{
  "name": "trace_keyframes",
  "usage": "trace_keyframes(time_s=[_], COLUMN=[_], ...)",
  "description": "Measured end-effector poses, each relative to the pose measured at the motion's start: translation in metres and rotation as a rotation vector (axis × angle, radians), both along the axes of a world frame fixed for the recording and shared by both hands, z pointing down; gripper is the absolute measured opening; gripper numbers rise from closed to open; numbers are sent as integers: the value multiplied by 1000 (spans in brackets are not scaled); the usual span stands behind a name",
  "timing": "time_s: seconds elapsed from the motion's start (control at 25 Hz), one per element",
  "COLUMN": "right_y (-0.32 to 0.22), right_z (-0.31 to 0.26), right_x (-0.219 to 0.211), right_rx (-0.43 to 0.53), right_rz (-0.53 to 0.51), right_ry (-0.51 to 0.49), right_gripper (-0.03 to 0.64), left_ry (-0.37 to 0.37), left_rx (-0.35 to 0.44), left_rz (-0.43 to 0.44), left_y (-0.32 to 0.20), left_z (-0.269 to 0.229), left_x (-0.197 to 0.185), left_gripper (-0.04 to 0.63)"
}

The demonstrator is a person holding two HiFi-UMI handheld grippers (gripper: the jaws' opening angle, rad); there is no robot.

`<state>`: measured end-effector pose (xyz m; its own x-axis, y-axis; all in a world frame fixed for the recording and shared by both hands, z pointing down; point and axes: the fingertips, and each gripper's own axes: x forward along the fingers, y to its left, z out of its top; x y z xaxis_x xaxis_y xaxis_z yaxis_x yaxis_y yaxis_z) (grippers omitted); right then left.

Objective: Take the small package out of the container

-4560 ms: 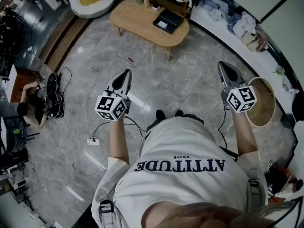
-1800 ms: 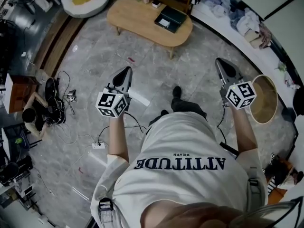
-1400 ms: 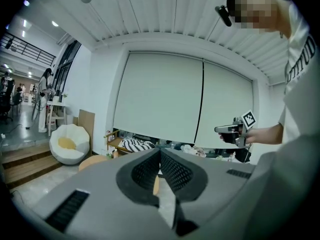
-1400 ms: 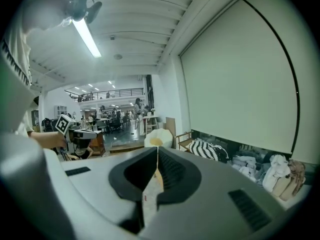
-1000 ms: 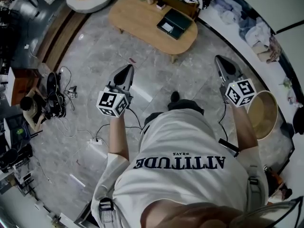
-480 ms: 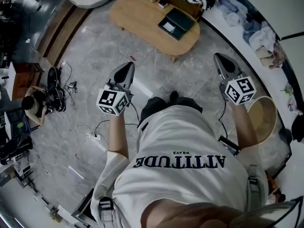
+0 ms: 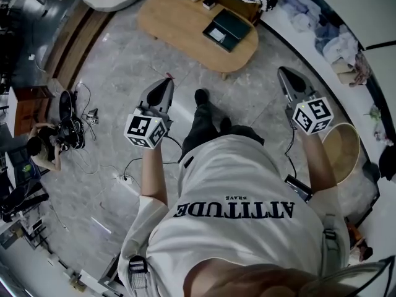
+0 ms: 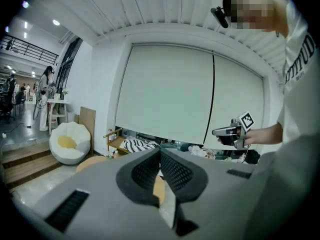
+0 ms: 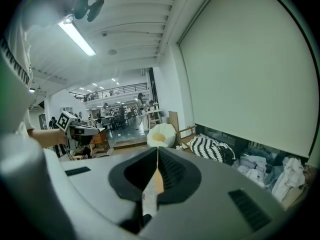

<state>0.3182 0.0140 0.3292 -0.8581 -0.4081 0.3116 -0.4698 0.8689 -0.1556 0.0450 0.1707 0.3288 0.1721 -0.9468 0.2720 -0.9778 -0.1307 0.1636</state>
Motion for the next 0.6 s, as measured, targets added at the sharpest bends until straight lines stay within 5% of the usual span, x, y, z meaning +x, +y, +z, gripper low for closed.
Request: trace_keyframes(time_s=[0.6], right_y=[-61], right_z=[21], right_x=[-79], right_rx=[-37], right_rz=[92], right_ry=[59], right_gripper=[21], left_ry=[8], left_rx=[-19], left_rz=[115], left_y=[-98], left_z=[23], left_x=[-88], left_gripper=[21])
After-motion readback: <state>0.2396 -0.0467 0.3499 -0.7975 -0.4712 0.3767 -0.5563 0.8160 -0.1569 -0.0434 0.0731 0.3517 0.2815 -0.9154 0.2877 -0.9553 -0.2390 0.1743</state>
